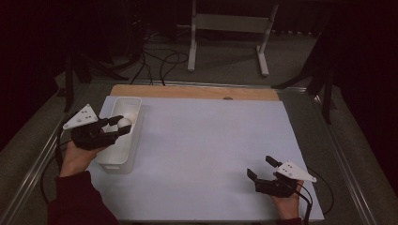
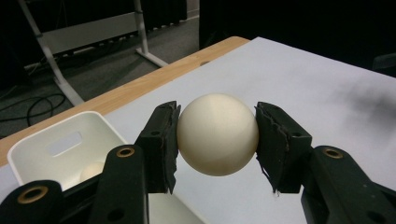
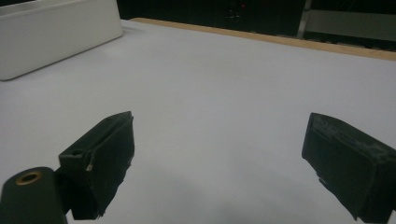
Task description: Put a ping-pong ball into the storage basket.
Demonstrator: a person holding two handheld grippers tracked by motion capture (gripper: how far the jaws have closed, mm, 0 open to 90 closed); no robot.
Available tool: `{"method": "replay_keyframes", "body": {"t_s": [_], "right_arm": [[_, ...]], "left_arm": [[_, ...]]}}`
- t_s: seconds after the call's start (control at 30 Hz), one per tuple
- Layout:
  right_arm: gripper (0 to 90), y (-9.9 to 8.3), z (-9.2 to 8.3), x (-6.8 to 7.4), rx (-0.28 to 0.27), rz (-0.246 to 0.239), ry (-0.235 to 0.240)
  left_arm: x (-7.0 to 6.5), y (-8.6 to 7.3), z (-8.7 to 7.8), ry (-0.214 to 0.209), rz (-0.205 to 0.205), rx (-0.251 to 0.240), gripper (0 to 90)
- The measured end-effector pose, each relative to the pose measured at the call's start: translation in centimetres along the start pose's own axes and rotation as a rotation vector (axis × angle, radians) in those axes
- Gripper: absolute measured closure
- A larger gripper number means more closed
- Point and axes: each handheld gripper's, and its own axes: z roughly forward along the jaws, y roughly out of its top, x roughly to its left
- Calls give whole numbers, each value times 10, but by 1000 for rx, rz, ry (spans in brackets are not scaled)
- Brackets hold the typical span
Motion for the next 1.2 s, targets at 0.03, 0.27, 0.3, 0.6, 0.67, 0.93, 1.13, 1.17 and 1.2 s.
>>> {"method": "replay_keyframes", "body": {"t_s": [0.03,0.27,0.3,0.6,0.67,0.93,1.13,1.17,1.2], "right_arm": [[91,0,0,0,1,1,1],[91,0,0,0,1,0,0],[91,0,0,0,0,0,1],[91,0,0,0,0,0,-1],[91,0,0,0,1,-1,0],[91,0,0,0,1,-1,-1],[91,0,0,0,2,-1,-1],[91,0,0,0,2,0,-1],[91,0,0,0,2,0,-1]], "left_arm": [[0,0,0,1,-2,1,517],[6,-5,-5,18,-16,-5,516],[7,-5,-6,19,-19,-7,516],[9,-9,-8,25,-20,-8,516],[10,-9,-8,30,-22,-2,516],[13,-12,-9,42,-28,4,516],[15,-15,-10,49,-37,0,516],[16,-15,-11,51,-42,-1,515],[17,-16,-11,51,-44,-1,515]]}}
